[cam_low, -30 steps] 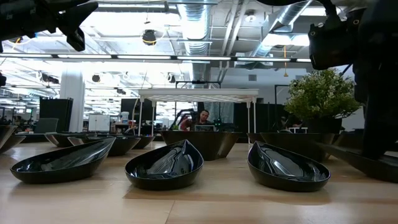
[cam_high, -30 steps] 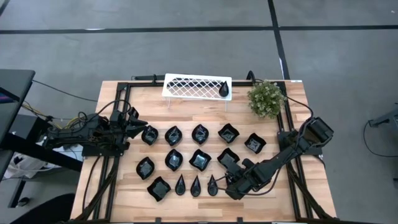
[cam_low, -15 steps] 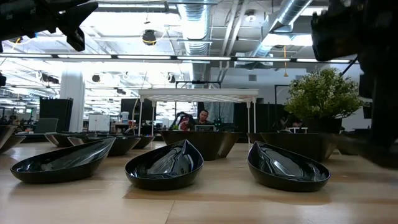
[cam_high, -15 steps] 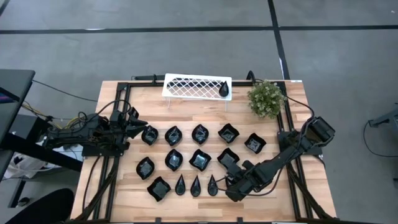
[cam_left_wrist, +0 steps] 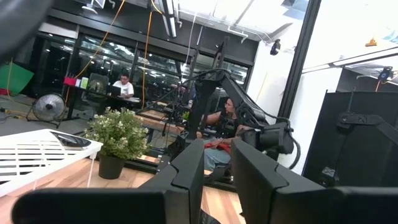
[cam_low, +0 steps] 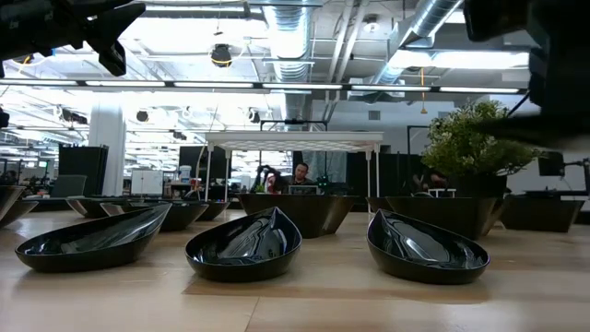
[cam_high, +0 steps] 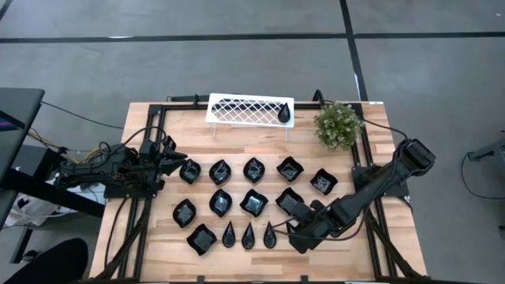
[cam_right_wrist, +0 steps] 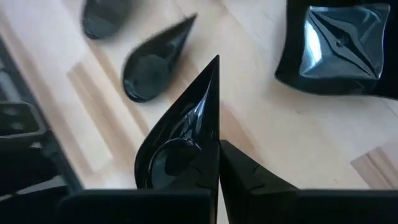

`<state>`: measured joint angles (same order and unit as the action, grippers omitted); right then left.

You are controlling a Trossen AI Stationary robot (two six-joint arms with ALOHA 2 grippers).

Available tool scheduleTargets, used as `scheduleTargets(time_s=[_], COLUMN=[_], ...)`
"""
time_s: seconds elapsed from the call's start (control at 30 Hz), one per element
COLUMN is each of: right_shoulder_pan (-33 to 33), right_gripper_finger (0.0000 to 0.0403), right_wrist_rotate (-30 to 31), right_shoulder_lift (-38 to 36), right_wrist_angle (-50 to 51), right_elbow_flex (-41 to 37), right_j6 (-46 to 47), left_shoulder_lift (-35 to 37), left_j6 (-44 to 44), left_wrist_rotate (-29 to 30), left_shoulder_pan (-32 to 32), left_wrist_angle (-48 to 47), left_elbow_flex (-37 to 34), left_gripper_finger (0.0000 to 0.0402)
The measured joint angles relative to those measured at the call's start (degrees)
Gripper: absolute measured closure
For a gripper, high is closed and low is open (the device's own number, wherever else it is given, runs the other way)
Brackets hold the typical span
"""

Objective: Pick & Place Mini shaped plates
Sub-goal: Stack the black drop shaped plate on top of the black drop shaped plate on the shelf

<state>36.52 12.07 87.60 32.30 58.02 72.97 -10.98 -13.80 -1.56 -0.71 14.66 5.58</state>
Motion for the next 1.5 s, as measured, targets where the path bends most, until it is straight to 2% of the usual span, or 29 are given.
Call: scheduleTargets(time_s=[0.37, 0.67, 0.9, 1.17, 1.33, 1.5], right_shoulder_pan=[-7.28, -18.77, -29.47, -42.4, -50.84, -57.98], right_gripper_finger=[0.0403, 0.0403, 0.0403, 0.0403, 0.0403, 0.0403], right_wrist_rotate=[5.33, 6.88, 7.72, 7.17, 2.48, 1.35], right_shoulder_lift=[-3.59, -7.64, -11.84, -15.98, -14.97, -11.42], right_wrist_angle=[-12.46, -19.51, -20.49, -14.31, -1.49, 9.37], right_elbow_flex=[0.0, 0.0, 0.0, 1.69, 9.65, 19.07], right_j6=[-6.89, -18.27, -23.53, -23.69, -26.76, -27.93], left_shoulder_lift=[-0.02, -0.02, -0.02, -0.02, -0.02, -0.02], left_j6=[0.0, 0.0, 0.0, 0.02, 0.02, 0.02], left_wrist_rotate=[0.0, -0.01, 0.0, 0.0, 0.0, 0.01], left_shoulder_pan=[0.0, 0.02, 0.01, 0.01, -0.02, -0.02], left_wrist_angle=[0.0, 0.0, -0.02, -0.02, -0.02, 0.0], left_elbow_flex=[0.0, 0.0, 0.0, 0.0, 0.0, 0.0], left_gripper_finger=[0.032, 0.032, 0.032, 0.032, 0.032, 0.032])
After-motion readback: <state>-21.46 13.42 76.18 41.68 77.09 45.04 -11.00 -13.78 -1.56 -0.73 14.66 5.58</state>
